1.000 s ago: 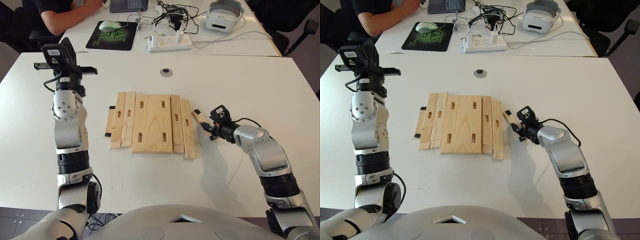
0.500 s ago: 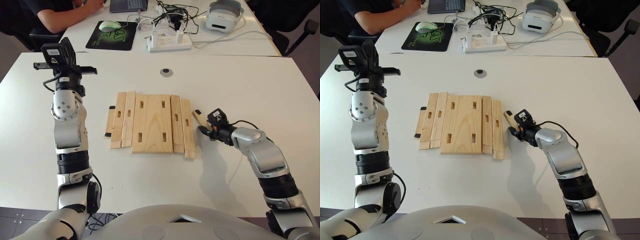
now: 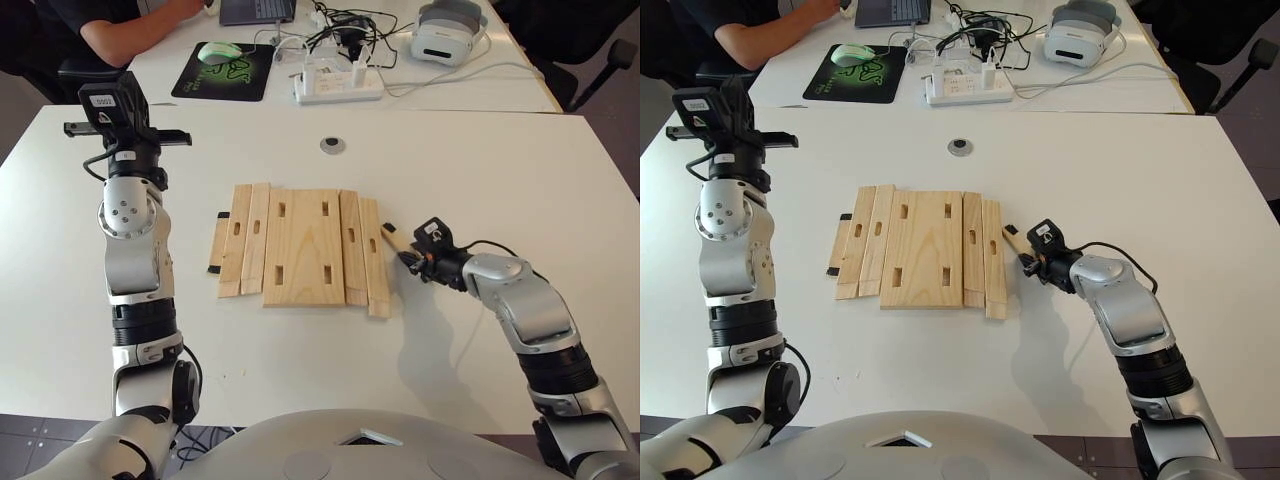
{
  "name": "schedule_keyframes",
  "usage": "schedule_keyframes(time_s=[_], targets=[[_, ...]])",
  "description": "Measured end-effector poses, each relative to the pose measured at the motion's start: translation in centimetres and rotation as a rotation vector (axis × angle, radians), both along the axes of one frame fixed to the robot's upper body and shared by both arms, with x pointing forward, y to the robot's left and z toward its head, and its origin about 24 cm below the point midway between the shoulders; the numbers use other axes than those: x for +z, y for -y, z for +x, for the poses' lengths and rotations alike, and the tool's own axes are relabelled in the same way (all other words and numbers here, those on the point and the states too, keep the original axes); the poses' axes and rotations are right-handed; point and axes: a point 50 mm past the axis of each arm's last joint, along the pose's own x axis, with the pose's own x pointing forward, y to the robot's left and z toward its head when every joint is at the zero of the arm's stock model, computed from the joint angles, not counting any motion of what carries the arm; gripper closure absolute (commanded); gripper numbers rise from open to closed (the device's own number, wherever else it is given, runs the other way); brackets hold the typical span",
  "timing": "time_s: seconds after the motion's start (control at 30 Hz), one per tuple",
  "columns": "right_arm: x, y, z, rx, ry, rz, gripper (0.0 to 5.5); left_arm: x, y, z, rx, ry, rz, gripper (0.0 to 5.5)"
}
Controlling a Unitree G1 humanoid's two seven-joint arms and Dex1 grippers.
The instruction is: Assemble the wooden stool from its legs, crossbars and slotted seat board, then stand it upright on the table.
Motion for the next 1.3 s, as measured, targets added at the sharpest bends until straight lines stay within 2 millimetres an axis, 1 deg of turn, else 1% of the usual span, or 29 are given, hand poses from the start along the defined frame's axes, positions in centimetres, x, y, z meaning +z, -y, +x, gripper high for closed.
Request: schedule_keyframes(time_s=[0.13,0.2,0.23,0.3,0.33,0.37,0.4,0.47,0.5,0.57,0.67,0.73,0.77,0.8,0.9,1.03,1.17,1.23,1.3], targets=[[0.1,0.2,0.3,-0.018,0.026,0.015,4.13,0.1,-0.1,0.2,-0.02,-0.002,-0.044,5.5],[0.2,0.3,0.9,-0.049,0.089,0.035,4.14,0.2,0.0,0.5,-0.075,-0.017,-0.103,5.5],[0.7,0.5,1.3,-0.073,0.15,0.056,4.14,0.1,0.1,0.6,-0.112,-0.031,-0.152,5.5],[2.6,0.9,2.6,-0.13,0.314,0.102,4.14,-0.5,0.4,0.8,-0.22,-0.071,-0.287,5.5],[3.4,0.9,3.0,-0.137,0.376,0.114,4.14,-0.6,0.5,0.9,-0.255,-0.086,-0.323,5.5],[4.6,0.8,3.6,-0.126,0.469,0.125,4.14,-0.7,0.7,0.9,-0.316,-0.113,-0.382,5.5],[5.9,0.5,4.3,-0.105,0.55,0.14,4.14,-0.6,0.9,1.0,-0.377,-0.14,-0.434,5.5],[7.5,-0.6,5.0,-0.068,0.646,0.196,4.14,-0.1,1.9,1.0,-0.502,-0.182,-0.497,5.5],[7.8,-1.2,5.0,-0.053,0.659,0.242,4.14,0.3,2.6,1.0,-0.561,-0.198,-0.518,5.29],[8.0,-2.7,4.8,-0.015,0.661,0.34,4.14,1.3,3.8,0.8,-0.663,-0.209,-0.538,5.18],[7.8,-5.7,4.6,0.061,0.65,0.446,4.14,3.2,5.8,0.0,-0.81,-0.208,-0.525,4.7],[7.7,-6.6,4.4,0.086,0.647,0.48,4.14,3.4,6.5,-0.3,-0.861,-0.226,-0.525,4.43],[7.8,-7.0,4.3,0.099,0.655,0.495,4.14,3.3,6.8,-0.3,-0.889,-0.249,-0.532,4.38],[7.9,-7.6,4.2,0.114,0.669,0.516,4.14,3.1,7.5,-0.5,-0.934,-0.284,-0.546,4.2],[8.3,-7.9,4.2,0.12,0.715,0.53,4.14,2.7,8.5,-0.9,-1.042,-0.368,-0.584,3.81],[8.6,-7.9,4.2,0.124,0.784,0.529,4.14,2.9,9.1,-0.9,-1.122,-0.423,-0.647,3.22],[7.9,-8.2,4.0,0.139,0.795,0.532,4.14,2.9,9.6,-0.8,-1.156,-0.455,-0.709,3.16],[7.3,-8.3,3.9,0.139,0.781,0.538,4.14,3.2,9.8,-0.8,-1.168,-0.463,-0.704,3.16],[7.3,-8.3,3.9,0.141,0.786,0.544,4.14,3.1,10.0,-0.7,-1.171,-0.48,-0.697,3.16]])
